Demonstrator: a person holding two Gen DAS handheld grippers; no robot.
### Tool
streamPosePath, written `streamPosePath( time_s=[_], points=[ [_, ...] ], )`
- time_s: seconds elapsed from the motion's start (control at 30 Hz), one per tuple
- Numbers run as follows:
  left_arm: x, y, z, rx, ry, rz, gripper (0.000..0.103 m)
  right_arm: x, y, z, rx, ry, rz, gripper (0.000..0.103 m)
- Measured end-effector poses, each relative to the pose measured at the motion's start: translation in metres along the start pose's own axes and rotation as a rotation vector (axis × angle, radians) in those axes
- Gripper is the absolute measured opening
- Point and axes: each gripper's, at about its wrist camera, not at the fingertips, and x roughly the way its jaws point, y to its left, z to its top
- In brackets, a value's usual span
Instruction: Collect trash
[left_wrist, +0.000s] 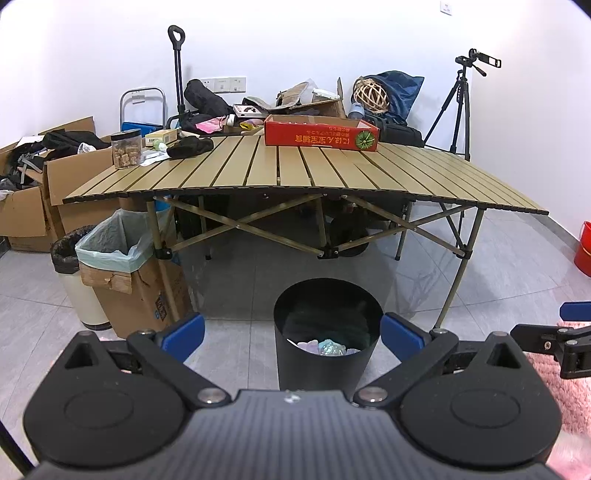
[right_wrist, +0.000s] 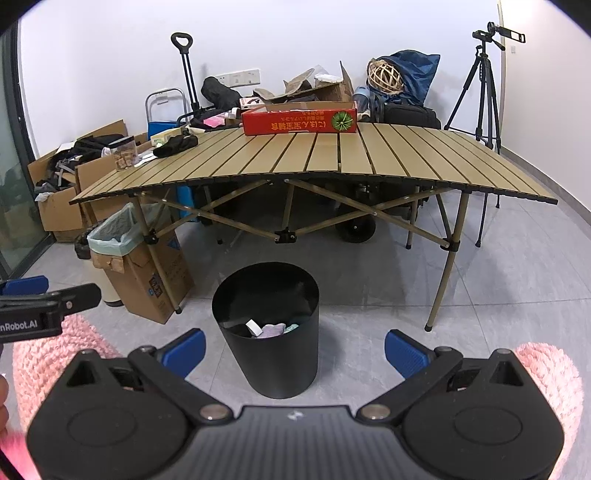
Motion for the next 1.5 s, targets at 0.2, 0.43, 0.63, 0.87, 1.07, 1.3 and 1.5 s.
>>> streamPosePath(
  time_s=[0.2,0.43,0.63,0.87,1.07,1.3,1.5],
  points=[
    [0.0001,0.0,0.0,0.0,0.0,0.0,0.103,0.0,-0.0003,-0.0001,0.0,0.0,0.0,0.103],
    [-0.0001,-0.0004,-0.0002,0.0,0.0,-0.001,0.103,-0.0001,-0.0003,-0.0001,0.0,0.0,0.0,0.103],
    [0.0,-0.0005,-0.0001,0.0,0.0,-0.001,0.103,0.0,-0.0004,0.0001,0.0,0.0,0.0,0.103],
    [0.0,-0.001,-0.0007,0.0,0.0,-0.001,0.103,0.0,-0.0004,0.0001,0.0,-0.001,0.0,0.103],
    [0.0006,-0.0007,0.0012,-0.002,0.004,-0.008,0.103,0.0,-0.0007,0.0001,0.002,-0.002,0.0,0.103],
    [0.0018,0.0011,0.0037,-0.003,0.007,-0.012,0.103,0.0001,-0.0011,-0.0001,0.003,0.0,0.001,0.103],
    [0.005,0.0015,0.0022,-0.004,0.013,-0.016,0.103,-0.0001,-0.0017,0.0009,0.004,0.0,0.001,0.103]
  ],
)
